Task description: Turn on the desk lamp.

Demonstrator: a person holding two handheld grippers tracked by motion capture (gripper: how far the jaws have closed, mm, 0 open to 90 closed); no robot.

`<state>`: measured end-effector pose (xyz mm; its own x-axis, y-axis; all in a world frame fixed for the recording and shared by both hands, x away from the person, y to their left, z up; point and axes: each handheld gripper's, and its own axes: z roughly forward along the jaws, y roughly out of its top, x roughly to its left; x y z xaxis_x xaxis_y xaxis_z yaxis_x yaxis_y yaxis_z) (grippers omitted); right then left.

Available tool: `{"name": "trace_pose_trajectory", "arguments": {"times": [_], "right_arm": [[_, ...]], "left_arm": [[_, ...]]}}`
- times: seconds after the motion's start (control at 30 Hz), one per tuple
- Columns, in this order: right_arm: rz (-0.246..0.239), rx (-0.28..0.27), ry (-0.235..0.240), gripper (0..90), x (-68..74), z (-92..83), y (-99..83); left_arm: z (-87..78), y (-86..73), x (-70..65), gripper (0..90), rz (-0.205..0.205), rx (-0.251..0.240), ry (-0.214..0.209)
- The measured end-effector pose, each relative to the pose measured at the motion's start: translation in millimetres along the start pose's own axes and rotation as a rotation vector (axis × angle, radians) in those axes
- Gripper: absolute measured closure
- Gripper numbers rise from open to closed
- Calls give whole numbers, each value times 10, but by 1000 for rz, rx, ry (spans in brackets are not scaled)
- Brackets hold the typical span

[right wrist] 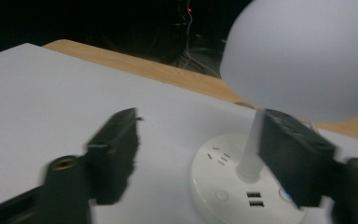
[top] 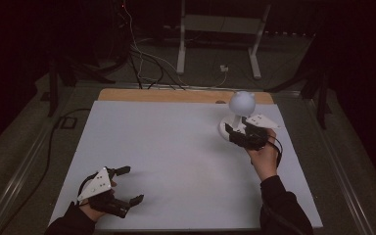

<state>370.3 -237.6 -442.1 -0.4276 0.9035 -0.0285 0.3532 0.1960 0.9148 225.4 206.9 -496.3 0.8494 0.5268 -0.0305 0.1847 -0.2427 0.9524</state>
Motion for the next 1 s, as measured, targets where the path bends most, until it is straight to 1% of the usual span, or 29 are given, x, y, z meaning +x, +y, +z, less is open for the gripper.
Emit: {"name": "trace_pose_trajectory", "arguments": {"times": [0.07, 0.2, 0.33, 0.37, 0.4, 0.47, 0.5, 0.53, 0.57, 0.63, 0.77, 0.8, 0.93, 1.0], "right_arm": [[-3, 3, -14, 388, -5, 21, -10], [13, 18, -35, 486, -34, 68, -37], [26, 27, -53, 559, -64, 102, -71], [26, 27, -53, 559, -64, 102, -71], [29, 36, -58, 599, -80, 121, -90], [31, 49, -62, 636, -91, 140, -107], [21, 51, -67, 657, -96, 149, -117], [22, 57, -72, 676, -100, 158, -125], [22, 57, -72, 676, -100, 158, -125], [24, 69, -82, 721, -116, 183, -146], [35, 77, -87, 751, -131, 204, -164], [34, 88, -95, 783, -128, 223, -177], [34, 105, -104, 832, -118, 269, -218], [35, 109, -107, 838, -118, 281, -230]], "left_arm": [[1, 0, 0, 3, -1, 0, 0], [1, 0, -1, 4, -1, 1, -1], [-1, 1, 0, 3, -5, -1, -4], [0, 1, 0, 3, -4, 0, -3], [1, 0, 0, 3, -4, 0, -3], [1, 0, -1, 3, -4, 0, -2], [1, 0, -1, 3, -3, 0, -2], [1, 0, -1, 3, -5, 0, -2], [2, 0, -1, 3, -5, 2, -2], [2, 0, -3, 3, -4, 2, -2], [2, 0, -3, 3, -4, 2, -2], [1, 0, -3, 3, -5, 2, -2], [2, 1, -7, 3, -4, 3, -4], [3, 1, -8, 3, -4, 2, -5]]}}
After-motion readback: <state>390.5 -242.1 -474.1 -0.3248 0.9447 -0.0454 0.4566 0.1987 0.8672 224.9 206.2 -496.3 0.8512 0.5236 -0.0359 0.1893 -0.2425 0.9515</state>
